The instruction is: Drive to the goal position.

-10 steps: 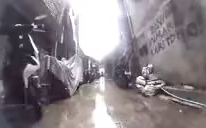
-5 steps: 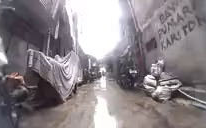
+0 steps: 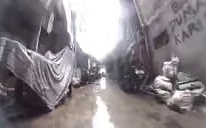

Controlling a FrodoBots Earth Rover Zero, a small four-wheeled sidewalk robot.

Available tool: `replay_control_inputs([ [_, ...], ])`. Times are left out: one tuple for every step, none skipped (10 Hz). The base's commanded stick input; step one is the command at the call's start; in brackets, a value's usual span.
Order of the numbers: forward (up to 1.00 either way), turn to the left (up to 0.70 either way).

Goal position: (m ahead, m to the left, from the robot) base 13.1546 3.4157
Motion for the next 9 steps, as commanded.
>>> replay_control_inputs([
  [0.99,0.00],
  [0.99,0.00],
  [0.99,0.00],
  [0.99,0.00],
  [0.99,0.00],
  [0.99,0.00],
  [0.99,0.00],
  [0.99,0.00],
  [0.99,0.00],
])
